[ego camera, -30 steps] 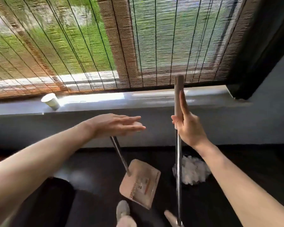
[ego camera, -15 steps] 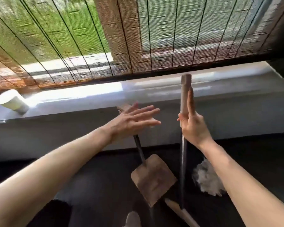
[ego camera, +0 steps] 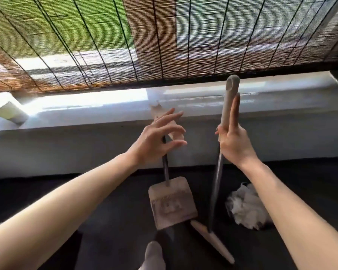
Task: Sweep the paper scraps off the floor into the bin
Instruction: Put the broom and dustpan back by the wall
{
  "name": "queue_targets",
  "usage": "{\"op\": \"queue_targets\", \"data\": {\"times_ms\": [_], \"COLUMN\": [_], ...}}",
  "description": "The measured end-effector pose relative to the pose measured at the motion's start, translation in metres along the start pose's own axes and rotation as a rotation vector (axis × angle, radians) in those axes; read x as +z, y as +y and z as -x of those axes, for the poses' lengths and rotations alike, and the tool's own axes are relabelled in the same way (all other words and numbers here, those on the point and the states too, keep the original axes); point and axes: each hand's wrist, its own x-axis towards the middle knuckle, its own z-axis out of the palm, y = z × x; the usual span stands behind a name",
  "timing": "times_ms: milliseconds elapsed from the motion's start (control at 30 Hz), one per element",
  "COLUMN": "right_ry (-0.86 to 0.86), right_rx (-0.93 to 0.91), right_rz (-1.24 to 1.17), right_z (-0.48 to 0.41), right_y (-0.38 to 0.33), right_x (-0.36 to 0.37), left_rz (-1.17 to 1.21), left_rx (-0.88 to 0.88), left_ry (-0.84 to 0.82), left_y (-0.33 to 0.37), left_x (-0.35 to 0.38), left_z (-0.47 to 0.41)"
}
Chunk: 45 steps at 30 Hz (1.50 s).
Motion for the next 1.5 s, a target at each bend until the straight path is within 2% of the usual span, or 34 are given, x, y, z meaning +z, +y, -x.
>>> {"op": "queue_targets", "data": {"times_ms": [133,500,733,933,1100,1233,1367,1500], "right_ry": [0.018,-0.04,-0.086,0.014,-0.085,-0.159,-0.259,-0.253], "right_rx": [0.01,-0.073,-0.009,-0.04,0.019,0.084,0.063,0.056], "right_rz": [0.0,-0.023,0.043,0.03,0.04,0.014,-0.087,-0.069], "right_z": [-0.002,-0.006,-0.013,-0.023,-0.032,-0.037,-0.042,-0.053], "right_y": [-0.003,-0.014,0.001,0.008,0.002,-0.003,-0.015,-0.016], "right_x": [-0.004,-0.008,-0.002,-0.002,-0.006,-0.007,-0.005,0.008], "left_rz": [-0.001,-0.068,-0.035,-0.113,-0.066,-0.039,-0.019,-0.023], "left_rx": [0.135,0.272,0.145,0.029,-0.099,-0.11,-0.131,-0.15], "left_ry": [-0.059,-0.047,-0.039,-0.075,-0.107,-0.113,-0.116,-0.14], "left_y": [0.006,0.004,-0.002,0.004,0.007,0.007,0.009,0.011], "left_x": [0.002,0.001,-0.005,-0.011,-0.009,-0.006,-0.005,-0.005], "left_z": [-0.014,-0.016,-0.006,-0.005,-0.007,-0.009,-0.01,-0.01]}}
